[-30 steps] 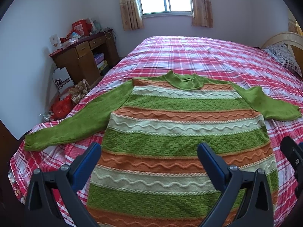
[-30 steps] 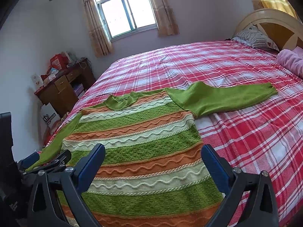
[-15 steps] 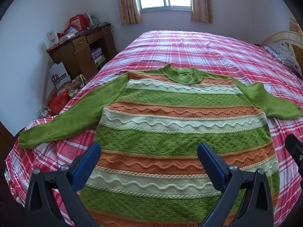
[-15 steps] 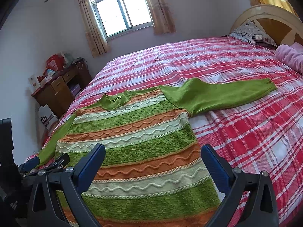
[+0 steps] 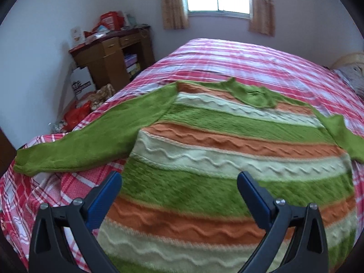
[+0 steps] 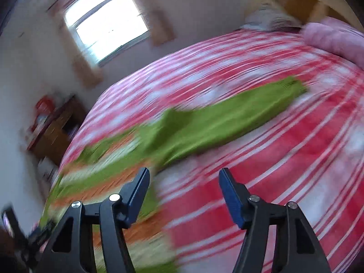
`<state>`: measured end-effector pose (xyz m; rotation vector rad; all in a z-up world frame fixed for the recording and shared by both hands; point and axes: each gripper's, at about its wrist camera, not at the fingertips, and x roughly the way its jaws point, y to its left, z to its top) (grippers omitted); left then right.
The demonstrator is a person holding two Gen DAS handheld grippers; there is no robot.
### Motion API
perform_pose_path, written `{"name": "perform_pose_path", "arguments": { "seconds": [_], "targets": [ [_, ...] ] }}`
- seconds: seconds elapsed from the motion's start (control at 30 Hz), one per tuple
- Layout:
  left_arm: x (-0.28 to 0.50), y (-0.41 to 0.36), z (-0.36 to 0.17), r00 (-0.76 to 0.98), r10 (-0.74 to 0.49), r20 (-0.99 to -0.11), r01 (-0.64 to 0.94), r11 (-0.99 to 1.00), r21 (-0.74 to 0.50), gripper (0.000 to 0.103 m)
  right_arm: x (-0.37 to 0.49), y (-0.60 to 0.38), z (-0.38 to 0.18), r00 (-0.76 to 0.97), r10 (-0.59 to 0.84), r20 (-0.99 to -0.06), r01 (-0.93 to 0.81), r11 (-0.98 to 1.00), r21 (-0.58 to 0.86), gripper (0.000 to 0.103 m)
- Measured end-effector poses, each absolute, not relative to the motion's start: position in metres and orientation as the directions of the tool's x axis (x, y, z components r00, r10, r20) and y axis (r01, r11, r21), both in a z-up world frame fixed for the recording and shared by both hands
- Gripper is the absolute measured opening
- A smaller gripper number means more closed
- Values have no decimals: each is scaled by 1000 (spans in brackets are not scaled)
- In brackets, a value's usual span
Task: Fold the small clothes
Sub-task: 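Grasp the cuff of the green sleeve with the right gripper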
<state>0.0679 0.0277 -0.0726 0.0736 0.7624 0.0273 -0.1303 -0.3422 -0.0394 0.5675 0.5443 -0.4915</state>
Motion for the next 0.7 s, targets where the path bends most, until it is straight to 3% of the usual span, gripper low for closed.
{"name": "perform_pose_path", "arguments": {
  "seconds": [0.1,0.27,0.5,0.7],
  "targets": [
    [77,34,-82,715,49,-698,-29,999,40,103,-152,-414,-33,738,-362,-569,643,632,432,52],
    [87,36,-101,700,34,-713,-57,998,-8,103,-171,-532,-51,762,-348,-546,647,432,628,51],
    [86,24,-110,699,43,-714,-34,999,27,103,-133,-586,-94,710,-311,-631,703,357,615,48],
    [87,28,-112,701,20,-713,-29,1000,0,103,-111,-600,-101,671,-386,-633,742,357,568,48]
  ]
}}
